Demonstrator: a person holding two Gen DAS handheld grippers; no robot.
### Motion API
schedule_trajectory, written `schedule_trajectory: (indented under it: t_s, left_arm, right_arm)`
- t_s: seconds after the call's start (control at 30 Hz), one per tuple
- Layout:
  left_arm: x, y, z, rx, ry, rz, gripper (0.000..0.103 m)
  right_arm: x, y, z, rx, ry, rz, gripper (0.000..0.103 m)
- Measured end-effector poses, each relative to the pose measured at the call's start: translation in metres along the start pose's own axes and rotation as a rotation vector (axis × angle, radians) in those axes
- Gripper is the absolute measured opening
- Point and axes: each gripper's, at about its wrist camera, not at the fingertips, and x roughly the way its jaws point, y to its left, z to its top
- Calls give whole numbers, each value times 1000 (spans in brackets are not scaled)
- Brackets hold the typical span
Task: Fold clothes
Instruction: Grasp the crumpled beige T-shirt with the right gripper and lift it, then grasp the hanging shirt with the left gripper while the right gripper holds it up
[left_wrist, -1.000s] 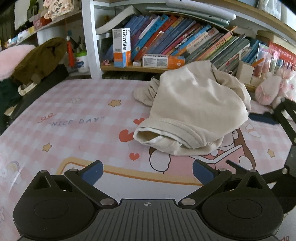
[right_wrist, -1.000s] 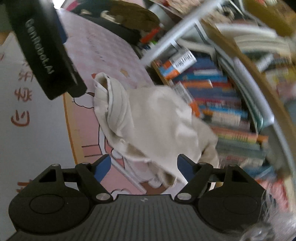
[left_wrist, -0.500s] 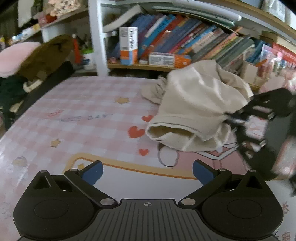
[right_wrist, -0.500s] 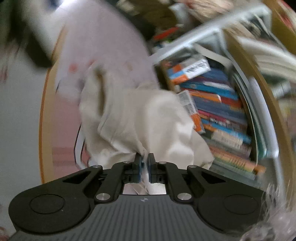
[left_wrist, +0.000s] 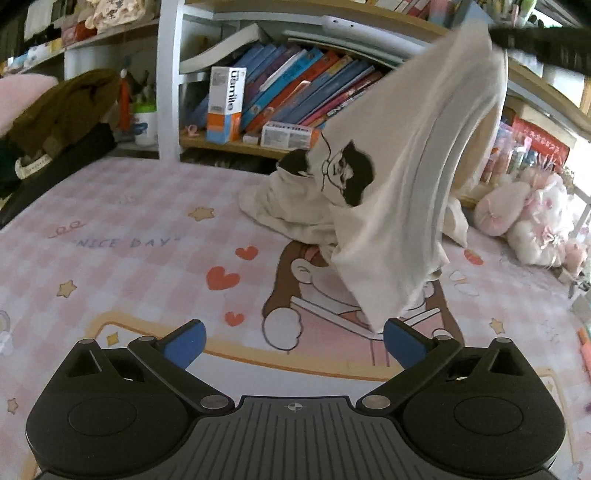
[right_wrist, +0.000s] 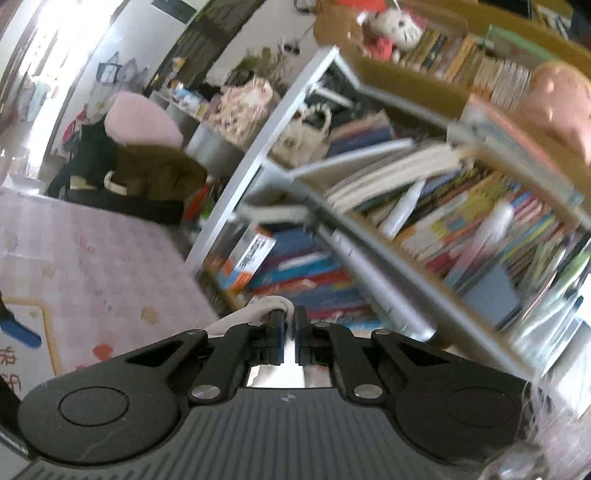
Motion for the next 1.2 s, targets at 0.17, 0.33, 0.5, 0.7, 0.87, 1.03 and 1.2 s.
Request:
schedule_trajectory:
  t_s: [0.17, 0.33, 0.5, 0.7, 0.87, 1.03, 1.2]
  left_arm:
    - [-7, -16, -3, 35, -46, -72, 96]
    - [-6, -38, -6, 99, -69, -115, 96]
    - [18, -47, -2, 71, -64, -70, 72]
    - [49, -51, 7, 2, -50, -4, 4]
    - [15, 0, 21, -110, -144, 20, 0]
    - [-80, 47, 68, -153, -414, 63, 0]
    - [-191, 42, 133, -81, -790, 13, 0]
  right_arm:
    - [-12, 1, 14, -62, -41, -15, 4]
    - [-18, 2, 25, -56, -53, -9, 4]
    - [-22, 5, 35, -78, -50, -22, 4]
    - [-26, -1, 28, -67, 0, -62, 4]
    - [-39, -11, 7, -59, 57, -141, 4]
    - [-79, -16, -4, -17, 64, -202, 4]
    - [-138, -17, 33, -21, -153, -367, 4]
